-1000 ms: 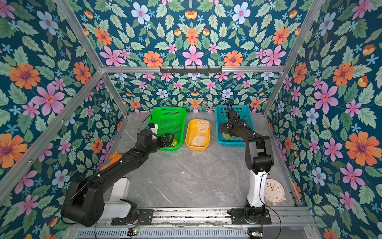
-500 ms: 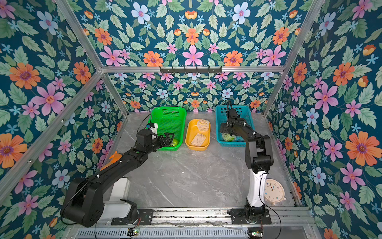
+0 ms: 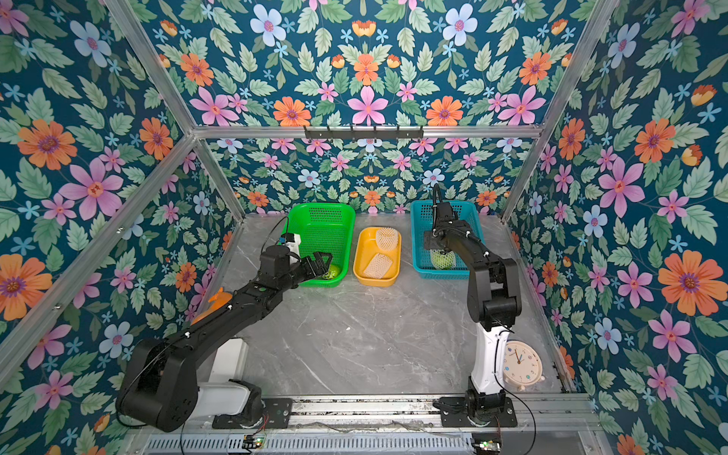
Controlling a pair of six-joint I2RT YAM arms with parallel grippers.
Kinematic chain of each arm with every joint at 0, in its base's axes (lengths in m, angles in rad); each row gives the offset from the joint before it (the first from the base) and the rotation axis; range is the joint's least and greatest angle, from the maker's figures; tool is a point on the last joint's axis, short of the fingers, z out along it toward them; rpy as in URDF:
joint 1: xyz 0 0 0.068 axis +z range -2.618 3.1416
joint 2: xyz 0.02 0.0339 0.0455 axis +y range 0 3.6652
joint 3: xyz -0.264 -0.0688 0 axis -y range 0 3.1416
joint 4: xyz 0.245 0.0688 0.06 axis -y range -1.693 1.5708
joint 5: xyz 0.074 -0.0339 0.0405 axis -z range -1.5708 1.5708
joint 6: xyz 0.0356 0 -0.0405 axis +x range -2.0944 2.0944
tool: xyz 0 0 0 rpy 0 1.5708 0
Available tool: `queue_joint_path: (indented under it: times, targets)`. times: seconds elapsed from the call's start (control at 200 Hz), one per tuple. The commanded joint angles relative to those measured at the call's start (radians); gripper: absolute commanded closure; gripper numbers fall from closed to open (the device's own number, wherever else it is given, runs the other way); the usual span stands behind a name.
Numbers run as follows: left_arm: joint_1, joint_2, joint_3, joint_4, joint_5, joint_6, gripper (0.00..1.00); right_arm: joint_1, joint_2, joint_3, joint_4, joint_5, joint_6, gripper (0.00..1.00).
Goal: Sleeve custard apples in foam nets
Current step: Place the custard apple in the basket, then pick up the custard apple from the basket.
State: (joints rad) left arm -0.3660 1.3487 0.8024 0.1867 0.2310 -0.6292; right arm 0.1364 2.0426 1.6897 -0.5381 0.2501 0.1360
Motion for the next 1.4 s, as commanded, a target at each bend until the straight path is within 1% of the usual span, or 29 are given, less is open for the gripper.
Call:
queue_joint_path:
  times: [0.0,0.19,0.27,0.375,0.495,0.62,0.73,0.77,0.79,0.85,0.94,1.025,1.215,1.395]
  targets:
    - [0.007,0.009,0.020,0.023,-0.025,0.011,0.01,0.001,-0.030,0.033,-0.032,0.033,-0.046,0.01]
    - [0.024,0.040,0.074,0.009,-0.058,0.047,0.00,0.001,-0.098,0.057,-0.050,0.029,-0.054,0.01]
    - [0.034,0.058,0.101,-0.008,-0.088,0.076,0.00,0.001,-0.140,0.041,-0.045,0.021,-0.031,0.01]
    - [0.048,0.087,0.144,-0.037,-0.118,0.115,0.00,0.000,-0.197,0.008,-0.040,-0.024,0.019,0.01]
    - [0.052,0.117,0.182,-0.060,-0.150,0.159,0.00,0.000,-0.250,-0.025,-0.058,-0.129,0.044,0.01]
    - [0.056,0.158,0.231,-0.111,-0.183,0.213,0.00,0.002,-0.315,-0.118,-0.031,-0.272,0.080,0.01]
    - [0.055,0.205,0.298,-0.198,-0.164,0.237,0.01,0.018,-0.369,-0.200,-0.020,-0.339,0.109,0.01]
    - [0.055,0.221,0.314,-0.223,-0.148,0.240,0.00,0.032,-0.375,-0.230,-0.014,-0.339,0.114,0.01]
    - [0.055,0.230,0.324,-0.242,-0.139,0.241,0.00,0.041,-0.413,-0.244,-0.011,-0.335,0.113,0.01]
    - [0.056,0.259,0.358,-0.308,-0.124,0.253,0.00,0.067,-0.439,-0.279,-0.010,-0.308,0.113,0.01]
    - [0.056,0.293,0.402,-0.409,-0.111,0.269,0.03,0.103,-0.462,-0.317,-0.021,-0.262,0.110,0.01]
    - [0.056,0.307,0.414,-0.452,-0.078,0.273,0.05,0.123,-0.480,-0.352,-0.029,-0.244,0.115,0.01]
    - [0.047,0.363,0.454,-0.557,0.010,0.281,0.08,0.126,-0.517,-0.427,-0.014,-0.253,0.149,0.01]
    - [0.028,0.413,0.463,-0.590,0.003,0.287,0.09,0.126,-0.551,-0.462,-0.006,-0.228,0.159,0.01]
